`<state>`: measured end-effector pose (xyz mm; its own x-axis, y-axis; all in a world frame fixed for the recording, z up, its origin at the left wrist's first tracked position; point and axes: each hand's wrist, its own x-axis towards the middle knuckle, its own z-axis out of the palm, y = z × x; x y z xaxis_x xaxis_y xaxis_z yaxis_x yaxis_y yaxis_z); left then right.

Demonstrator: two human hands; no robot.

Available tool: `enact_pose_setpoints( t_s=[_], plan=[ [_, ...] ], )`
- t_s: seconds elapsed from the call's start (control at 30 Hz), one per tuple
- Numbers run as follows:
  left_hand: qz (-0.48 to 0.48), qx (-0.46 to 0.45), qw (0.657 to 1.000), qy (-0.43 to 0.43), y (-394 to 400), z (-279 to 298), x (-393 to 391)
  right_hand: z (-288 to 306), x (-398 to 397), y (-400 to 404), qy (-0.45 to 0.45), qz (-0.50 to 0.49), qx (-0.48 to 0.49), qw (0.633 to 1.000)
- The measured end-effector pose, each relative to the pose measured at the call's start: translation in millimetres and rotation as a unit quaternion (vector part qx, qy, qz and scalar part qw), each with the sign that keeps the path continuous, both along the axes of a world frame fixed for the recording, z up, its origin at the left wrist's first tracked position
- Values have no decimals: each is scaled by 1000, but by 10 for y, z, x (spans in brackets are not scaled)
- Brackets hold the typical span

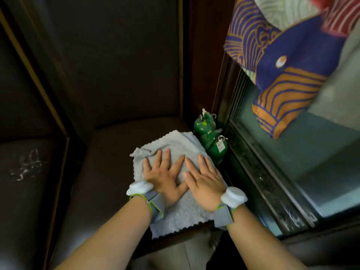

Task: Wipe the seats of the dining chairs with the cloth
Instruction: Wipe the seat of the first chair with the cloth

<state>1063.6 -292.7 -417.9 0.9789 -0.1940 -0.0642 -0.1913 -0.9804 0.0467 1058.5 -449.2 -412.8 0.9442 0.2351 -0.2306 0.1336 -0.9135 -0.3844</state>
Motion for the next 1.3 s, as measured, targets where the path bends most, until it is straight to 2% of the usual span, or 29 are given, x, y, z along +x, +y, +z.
enact_pose_setpoints(
  t_s=[0.5,0.73,0.93,1.07,1.3],
  plan=[
    [84,18,996,2,402,-142,1435,-136,1842,587,18,15,12,1000],
    [46,6,999,-1,514,-63,1790,-247,2299,726,22,-29,4,999],
    [53,12,998,-35,579,-64,1837,-196,2339,904,-41,-43,-72,996],
    [79,4,997,9,654,-15,1777,-135,2308,949,-1,-47,-96,994],
    [166,-3,986,10,1583,-52,1530,45,2030,1840,-67,58,-168,982]
  ],
)
